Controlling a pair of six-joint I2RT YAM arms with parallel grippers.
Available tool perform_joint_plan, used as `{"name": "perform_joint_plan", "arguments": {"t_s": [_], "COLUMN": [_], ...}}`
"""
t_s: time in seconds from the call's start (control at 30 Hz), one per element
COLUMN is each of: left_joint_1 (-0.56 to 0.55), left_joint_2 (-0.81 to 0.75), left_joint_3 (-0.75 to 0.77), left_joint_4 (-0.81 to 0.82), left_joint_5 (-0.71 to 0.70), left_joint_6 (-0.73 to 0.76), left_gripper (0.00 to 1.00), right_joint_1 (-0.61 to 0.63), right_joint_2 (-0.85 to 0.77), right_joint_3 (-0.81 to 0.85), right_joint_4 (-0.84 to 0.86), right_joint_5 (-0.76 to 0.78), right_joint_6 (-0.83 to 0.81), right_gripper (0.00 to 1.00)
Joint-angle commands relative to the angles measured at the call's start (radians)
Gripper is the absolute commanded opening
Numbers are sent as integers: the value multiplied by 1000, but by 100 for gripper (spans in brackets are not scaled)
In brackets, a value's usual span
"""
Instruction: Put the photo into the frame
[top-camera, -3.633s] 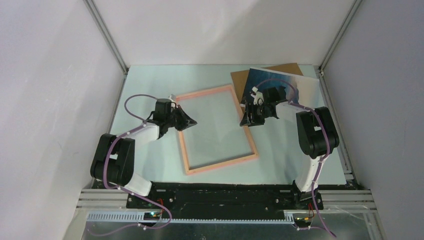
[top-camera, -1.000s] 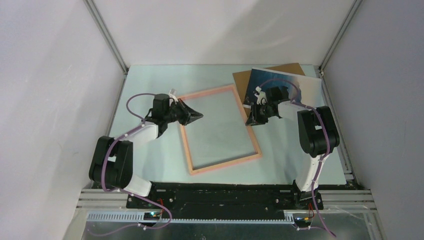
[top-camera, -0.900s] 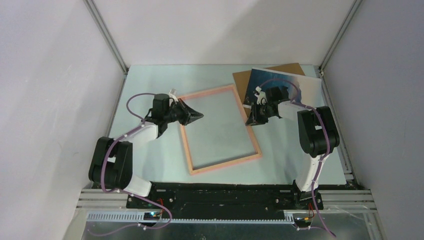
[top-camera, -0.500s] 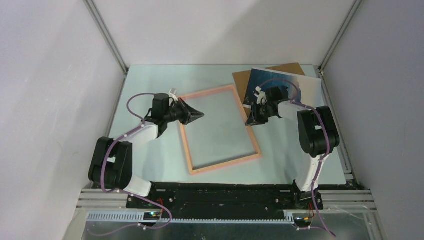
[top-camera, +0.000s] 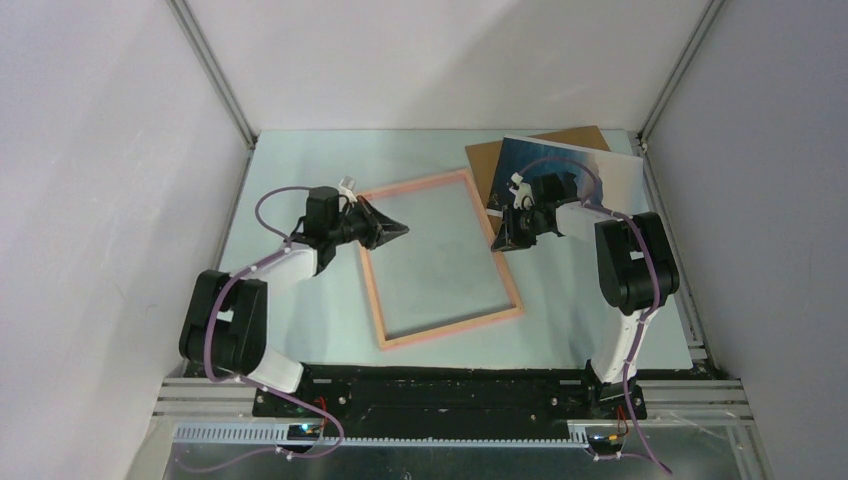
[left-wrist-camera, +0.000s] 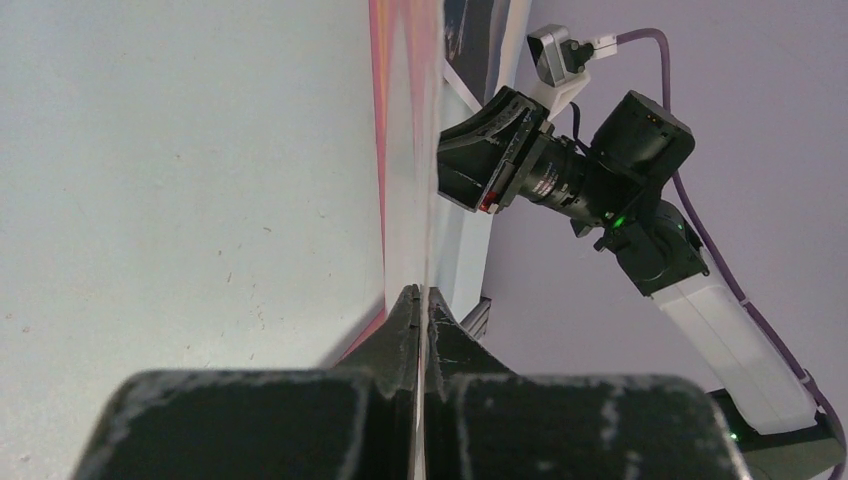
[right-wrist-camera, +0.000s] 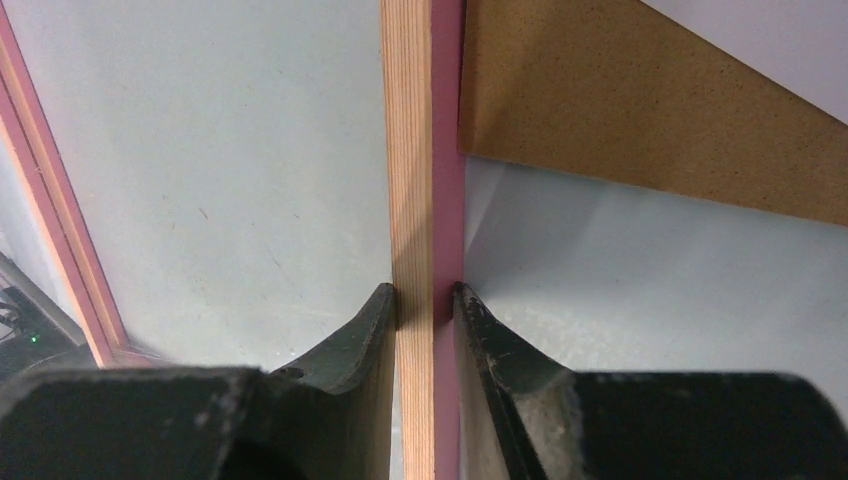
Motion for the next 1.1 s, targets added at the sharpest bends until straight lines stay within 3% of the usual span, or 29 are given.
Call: {"name": "perform_joint_plan", "arguments": {"t_s": [0.0,0.8,1.07], "left_joint_1": [-9,-11,-12], "left_joint_2": [9,47,54], "left_joint_3": [45,99,103], "left_joint_4": [4,-91,-152], "left_joint_5": [37,-5,-65], "left_joint_6": [52,196,281], "left_gripper": [0,0,11], "right_joint_1": [6,5,1], "right_joint_2": [1,-3,-5], "right_joint_3": [21,21,21], "right_joint_4": [-4,-7,-9], "right_joint_5": [11,7,-3], "right_joint_6": [0,-3,1], "right_gripper": [14,17,21]}}
